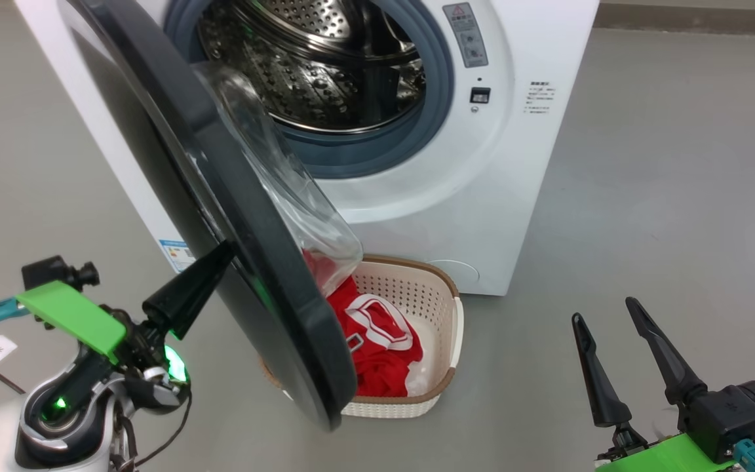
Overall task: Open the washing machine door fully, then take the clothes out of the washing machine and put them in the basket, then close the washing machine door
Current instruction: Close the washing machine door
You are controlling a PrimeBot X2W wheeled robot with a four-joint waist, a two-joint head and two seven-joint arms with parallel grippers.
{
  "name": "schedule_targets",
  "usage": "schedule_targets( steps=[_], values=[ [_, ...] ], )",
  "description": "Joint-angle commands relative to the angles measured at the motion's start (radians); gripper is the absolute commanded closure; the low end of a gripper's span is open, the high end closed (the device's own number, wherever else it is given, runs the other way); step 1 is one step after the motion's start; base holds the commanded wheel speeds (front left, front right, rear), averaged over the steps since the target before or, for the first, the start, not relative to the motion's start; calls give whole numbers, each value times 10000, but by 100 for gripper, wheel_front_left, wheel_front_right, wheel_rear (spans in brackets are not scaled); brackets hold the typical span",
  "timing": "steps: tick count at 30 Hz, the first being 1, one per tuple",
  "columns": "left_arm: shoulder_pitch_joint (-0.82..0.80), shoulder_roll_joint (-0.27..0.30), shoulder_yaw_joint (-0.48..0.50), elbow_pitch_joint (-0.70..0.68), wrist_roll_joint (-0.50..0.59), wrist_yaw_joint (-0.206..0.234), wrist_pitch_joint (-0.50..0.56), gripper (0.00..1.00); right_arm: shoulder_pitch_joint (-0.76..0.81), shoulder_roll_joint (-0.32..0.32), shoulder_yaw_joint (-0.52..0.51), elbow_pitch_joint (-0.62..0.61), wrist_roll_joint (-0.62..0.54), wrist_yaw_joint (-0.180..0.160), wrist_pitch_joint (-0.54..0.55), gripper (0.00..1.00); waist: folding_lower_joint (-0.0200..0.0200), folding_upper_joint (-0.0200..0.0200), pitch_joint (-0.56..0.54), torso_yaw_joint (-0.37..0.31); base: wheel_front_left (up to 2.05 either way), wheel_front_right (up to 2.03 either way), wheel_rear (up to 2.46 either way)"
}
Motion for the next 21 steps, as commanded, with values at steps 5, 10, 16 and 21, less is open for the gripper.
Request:
schedule_targets(
  steps=[5, 10, 16, 21],
  values=[
    [-311, 115, 53, -278, -253, -235, -106, 100, -309, -125, 287, -286, 36, 50, -64, 0, 0, 0, 191, -282, 0, 0, 0],
    [-567, 114, -135, -220, -495, -326, -230, 100, -410, -125, 314, -285, 28, 50, -64, 0, 0, 0, 348, -570, 0, 0, 0],
    [-855, 114, -344, -128, -679, -463, -433, 100, -492, -125, 307, -269, 37, 50, -64, 0, 0, 0, 490, -966, 0, 0, 0],
    [-1148, 114, -488, 108, -767, -629, -622, 100, -568, -125, 294, -292, 38, 50, -64, 0, 0, 0, 622, -1313, 0, 0, 0]
  ],
)
